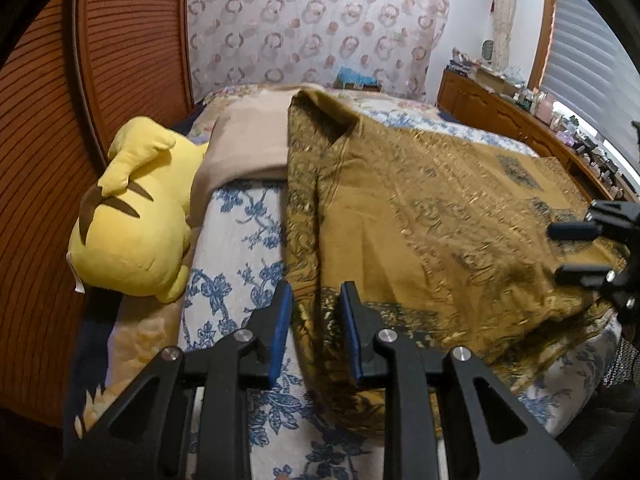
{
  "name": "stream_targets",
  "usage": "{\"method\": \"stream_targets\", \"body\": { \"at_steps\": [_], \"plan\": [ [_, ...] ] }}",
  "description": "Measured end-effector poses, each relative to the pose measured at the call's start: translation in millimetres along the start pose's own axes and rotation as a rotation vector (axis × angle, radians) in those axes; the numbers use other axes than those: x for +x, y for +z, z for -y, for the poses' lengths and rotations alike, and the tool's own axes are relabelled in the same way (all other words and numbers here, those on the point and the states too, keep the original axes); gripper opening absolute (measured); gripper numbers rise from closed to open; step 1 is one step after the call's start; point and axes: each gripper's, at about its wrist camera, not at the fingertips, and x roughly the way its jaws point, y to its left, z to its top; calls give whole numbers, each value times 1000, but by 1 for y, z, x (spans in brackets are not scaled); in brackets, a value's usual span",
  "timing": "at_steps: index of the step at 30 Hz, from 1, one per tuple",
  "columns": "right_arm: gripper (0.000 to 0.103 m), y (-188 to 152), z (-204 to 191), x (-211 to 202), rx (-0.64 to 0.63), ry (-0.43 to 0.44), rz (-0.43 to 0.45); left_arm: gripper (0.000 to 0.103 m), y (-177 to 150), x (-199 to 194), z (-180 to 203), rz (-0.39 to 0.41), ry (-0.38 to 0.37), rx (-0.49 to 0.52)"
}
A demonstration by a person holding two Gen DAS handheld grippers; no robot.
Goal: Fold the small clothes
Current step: 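Release the shirt and smooth it with the right gripper, then grasp the shirt edge with the left gripper and lift it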
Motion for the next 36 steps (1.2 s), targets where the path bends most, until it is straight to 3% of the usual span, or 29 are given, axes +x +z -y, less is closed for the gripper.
{"method": "stream_targets", "body": {
  "at_steps": [9,20,28,29,31,36],
  "plan": [
    [46,-22,41,15,102,-55,-29,24,-5,12,-4,-38,1,-13],
    [46,-36,33,21,170,-59,-25,24,-2,14,-2,-50,2,-13],
    [46,-38,29,20,162,-72,-20,23,0,16,-1,-51,-48,3],
    [46,-38,29,20,161,-74,-19,22,0,16,-1,-51,-57,4],
    [46,-38,29,20,162,-72,-18,4,1,16,-2,-50,-85,-5],
    [46,-41,32,18,180,-58,-11,0,4,-1,8,28,-135,-22]
  ]
}}
